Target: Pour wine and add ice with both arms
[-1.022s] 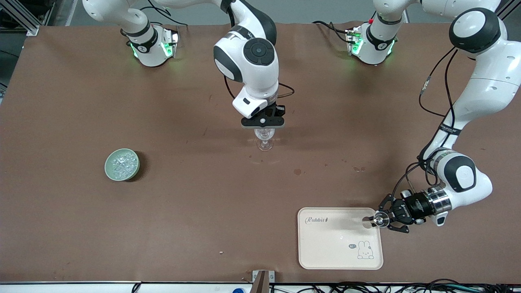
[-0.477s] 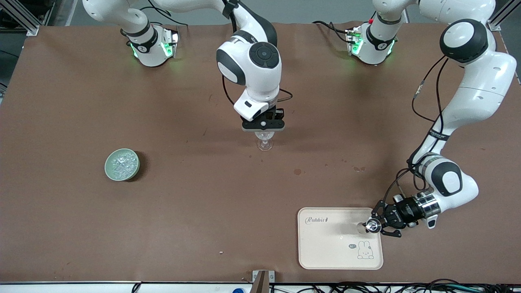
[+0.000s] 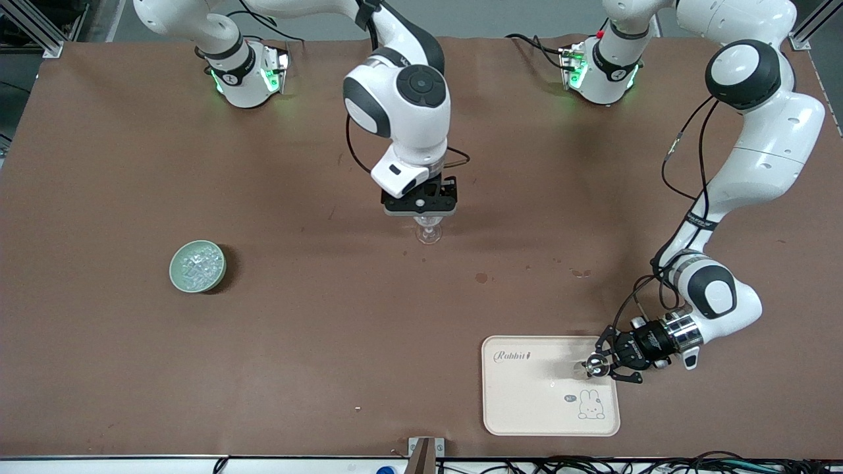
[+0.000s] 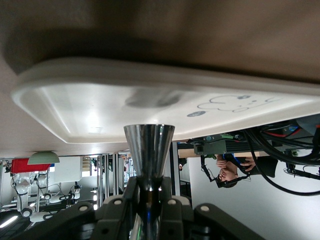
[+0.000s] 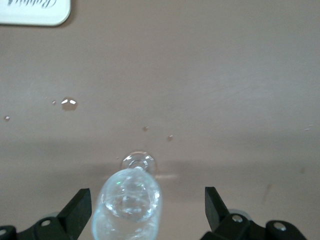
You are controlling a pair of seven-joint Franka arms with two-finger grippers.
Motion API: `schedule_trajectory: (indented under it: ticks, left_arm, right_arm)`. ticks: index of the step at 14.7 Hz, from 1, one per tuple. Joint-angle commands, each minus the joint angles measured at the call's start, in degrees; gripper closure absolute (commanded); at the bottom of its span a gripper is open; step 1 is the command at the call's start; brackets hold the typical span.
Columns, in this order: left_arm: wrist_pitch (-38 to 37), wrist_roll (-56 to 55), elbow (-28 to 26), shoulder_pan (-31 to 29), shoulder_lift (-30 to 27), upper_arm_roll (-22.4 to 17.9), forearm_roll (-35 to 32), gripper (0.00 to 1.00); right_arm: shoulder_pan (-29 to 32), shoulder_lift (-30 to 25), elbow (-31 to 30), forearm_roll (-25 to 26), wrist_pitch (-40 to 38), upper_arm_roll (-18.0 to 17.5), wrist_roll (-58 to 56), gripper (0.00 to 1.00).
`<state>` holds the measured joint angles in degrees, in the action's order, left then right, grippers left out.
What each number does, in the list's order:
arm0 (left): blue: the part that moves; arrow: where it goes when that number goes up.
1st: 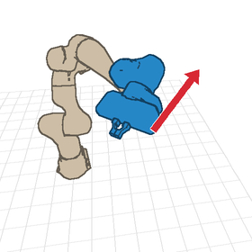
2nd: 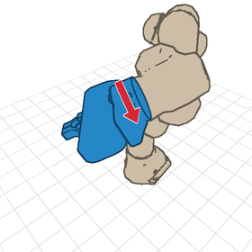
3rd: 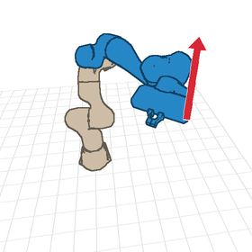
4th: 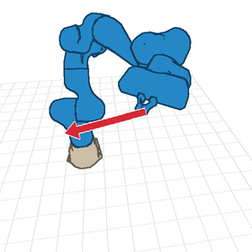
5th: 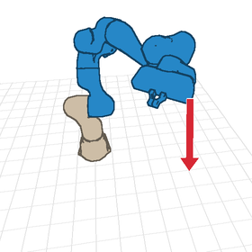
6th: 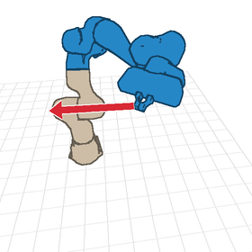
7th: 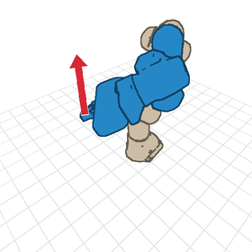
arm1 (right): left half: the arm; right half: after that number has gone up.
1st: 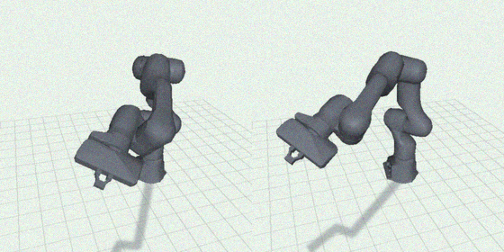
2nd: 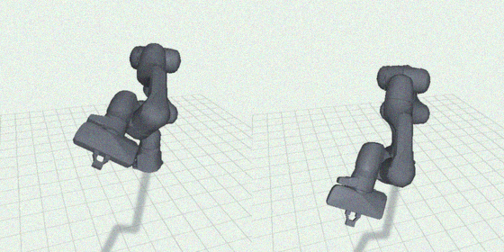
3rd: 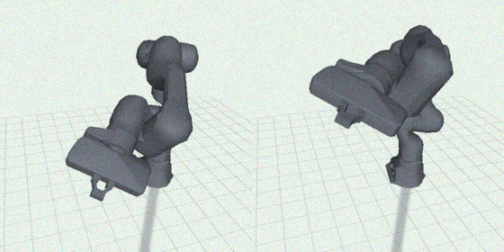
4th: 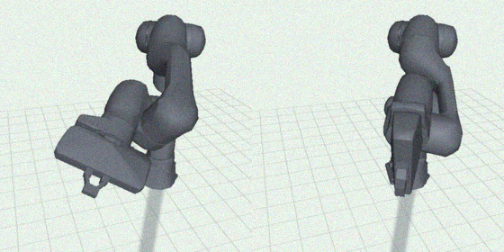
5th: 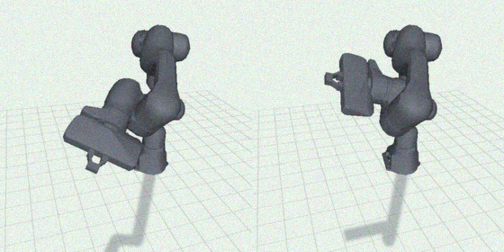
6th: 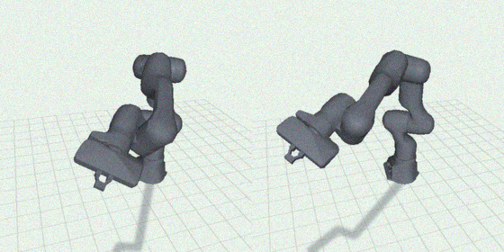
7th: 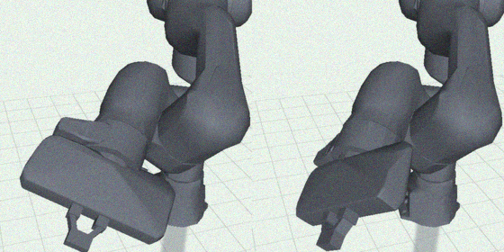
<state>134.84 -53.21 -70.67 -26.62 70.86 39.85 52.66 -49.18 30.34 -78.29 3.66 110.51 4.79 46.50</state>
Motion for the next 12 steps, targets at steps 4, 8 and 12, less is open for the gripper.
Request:
schedule_trajectory:
  ticks: [4, 8, 12]
  left_arm:
    - [0.2, 1.2, 1.3, 0.6, 1.2, -0.4, 1.4, 0.83]
    - [0.2, 2.1, 1.2, 1.1, 1.4, -0.8, 1.4, 0.66]
    - [0.1, 2.3, 0.7, 0.7, 0.0, -1.9, 0.5, 0.0]
  right_arm:
    - [16.2, -12.2, -3.1, 0.2, -6.1, -0.7, -13.1, 0.0]
    - [26.4, -19.2, -8.2, 0.2, -6.2, -0.7, -18.2, 0.0]
    - [34.7, -25.2, -12.6, 0.1, -10.9, -0.7, -22.7, 0.0]
